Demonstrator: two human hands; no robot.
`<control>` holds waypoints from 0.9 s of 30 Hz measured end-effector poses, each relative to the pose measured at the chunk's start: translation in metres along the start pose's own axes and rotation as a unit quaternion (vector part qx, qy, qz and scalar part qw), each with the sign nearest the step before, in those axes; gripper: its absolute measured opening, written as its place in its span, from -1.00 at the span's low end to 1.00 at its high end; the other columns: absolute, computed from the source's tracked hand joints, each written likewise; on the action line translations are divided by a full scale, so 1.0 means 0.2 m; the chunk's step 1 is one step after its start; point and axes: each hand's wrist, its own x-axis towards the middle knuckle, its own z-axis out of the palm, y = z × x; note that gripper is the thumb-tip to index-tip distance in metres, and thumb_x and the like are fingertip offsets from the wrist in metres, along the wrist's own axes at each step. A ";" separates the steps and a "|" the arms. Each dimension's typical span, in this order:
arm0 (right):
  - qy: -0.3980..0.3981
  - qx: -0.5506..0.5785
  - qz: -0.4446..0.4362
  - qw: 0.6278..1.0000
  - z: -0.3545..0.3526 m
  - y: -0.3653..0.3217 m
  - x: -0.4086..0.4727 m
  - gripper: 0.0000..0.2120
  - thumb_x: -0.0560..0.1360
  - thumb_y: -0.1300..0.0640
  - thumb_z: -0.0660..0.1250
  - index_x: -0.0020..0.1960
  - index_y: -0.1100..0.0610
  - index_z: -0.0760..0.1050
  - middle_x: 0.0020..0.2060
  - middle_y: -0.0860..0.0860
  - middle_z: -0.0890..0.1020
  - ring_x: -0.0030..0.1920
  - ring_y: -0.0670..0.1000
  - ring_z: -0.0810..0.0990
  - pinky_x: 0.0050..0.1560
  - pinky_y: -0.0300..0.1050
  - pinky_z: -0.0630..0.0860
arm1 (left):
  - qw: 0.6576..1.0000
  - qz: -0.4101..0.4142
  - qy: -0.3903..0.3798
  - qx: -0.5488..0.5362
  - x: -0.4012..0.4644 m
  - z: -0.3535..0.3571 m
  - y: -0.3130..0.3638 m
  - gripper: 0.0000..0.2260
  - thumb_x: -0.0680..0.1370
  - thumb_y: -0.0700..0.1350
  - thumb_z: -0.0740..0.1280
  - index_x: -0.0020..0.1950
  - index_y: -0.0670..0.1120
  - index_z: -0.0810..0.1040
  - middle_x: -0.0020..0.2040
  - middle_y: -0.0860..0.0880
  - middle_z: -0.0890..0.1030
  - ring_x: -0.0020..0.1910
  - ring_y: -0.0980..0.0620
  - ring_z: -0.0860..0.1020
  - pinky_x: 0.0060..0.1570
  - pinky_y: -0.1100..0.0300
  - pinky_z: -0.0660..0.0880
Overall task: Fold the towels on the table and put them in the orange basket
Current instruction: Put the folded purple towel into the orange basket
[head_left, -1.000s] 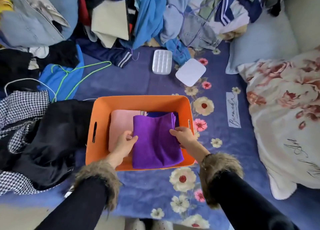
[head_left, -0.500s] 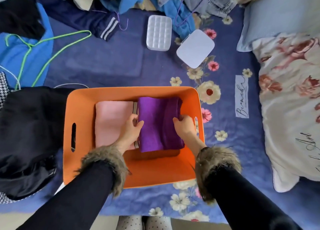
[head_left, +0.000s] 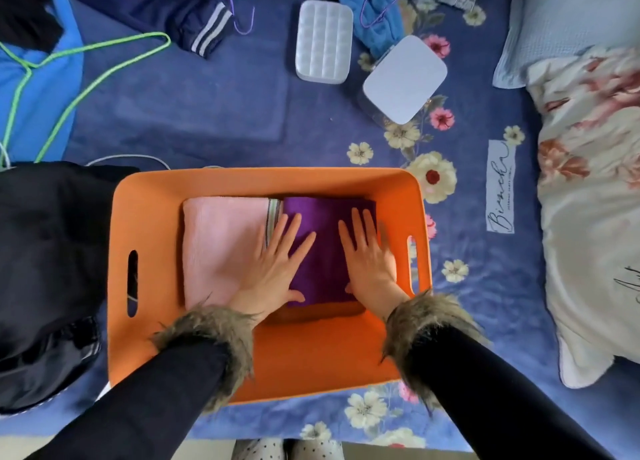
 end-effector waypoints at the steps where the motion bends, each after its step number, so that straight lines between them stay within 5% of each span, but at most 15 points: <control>1: -0.008 -0.019 0.001 1.000 0.01 0.02 0.02 -0.05 0.48 -0.03 0.32 0.49 0.16 -0.35 0.48 0.22 -0.29 0.48 0.24 -0.29 0.43 0.17 -0.30 | 1.000 0.002 -0.001 0.016 0.04 0.01 -0.02 0.08 0.32 0.27 0.41 0.49 0.01 -0.32 0.39 -0.13 -0.50 0.33 -0.18 -0.53 0.34 -0.18 -0.38; 8: -0.045 -0.090 0.001 0.995 0.06 0.04 0.15 0.14 0.36 -0.21 0.39 0.47 0.14 -0.42 0.47 0.25 -0.30 0.47 0.30 -0.29 0.41 0.20 -0.33 | 0.998 -0.012 -0.022 0.050 0.18 0.11 -0.11 0.17 0.20 0.47 0.31 0.44 0.04 -0.41 0.39 -0.09 -0.48 0.43 -0.14 -0.41 0.35 -0.24 -0.34; 15: -0.045 -0.084 0.011 0.995 0.10 0.01 0.22 -0.06 0.51 -0.10 0.26 0.47 0.16 -0.41 0.46 0.26 -0.31 0.45 0.30 -0.32 0.41 0.21 -0.32 | 0.998 -0.024 -0.013 0.059 0.21 0.15 -0.12 0.14 0.21 0.52 0.23 0.37 0.04 -0.50 0.39 -0.10 -0.49 0.39 -0.12 -0.46 0.24 -0.22 -0.49; 20: -0.049 -0.068 0.006 0.996 0.07 -0.01 0.18 -0.10 0.53 -0.04 0.25 0.47 0.19 -0.39 0.47 0.25 -0.29 0.46 0.29 -0.30 0.43 0.17 -0.30 | 0.999 -0.026 -0.012 0.039 0.17 0.10 -0.09 0.07 0.27 0.48 0.24 0.47 0.06 -0.36 0.42 -0.08 -0.46 0.40 -0.12 -0.45 0.28 -0.37 -0.34; 27: 0.007 0.181 0.005 0.983 0.05 -0.05 0.05 -0.24 0.50 0.09 0.28 0.52 0.14 -0.11 0.52 0.17 -0.08 0.51 0.17 -0.13 0.49 0.07 -0.16 | 0.985 -0.169 0.009 -0.004 -0.09 0.12 -0.16 -0.09 0.34 0.50 0.05 0.47 0.14 -0.35 0.51 -0.05 -0.36 0.45 -0.11 -0.40 0.26 -0.38 -0.37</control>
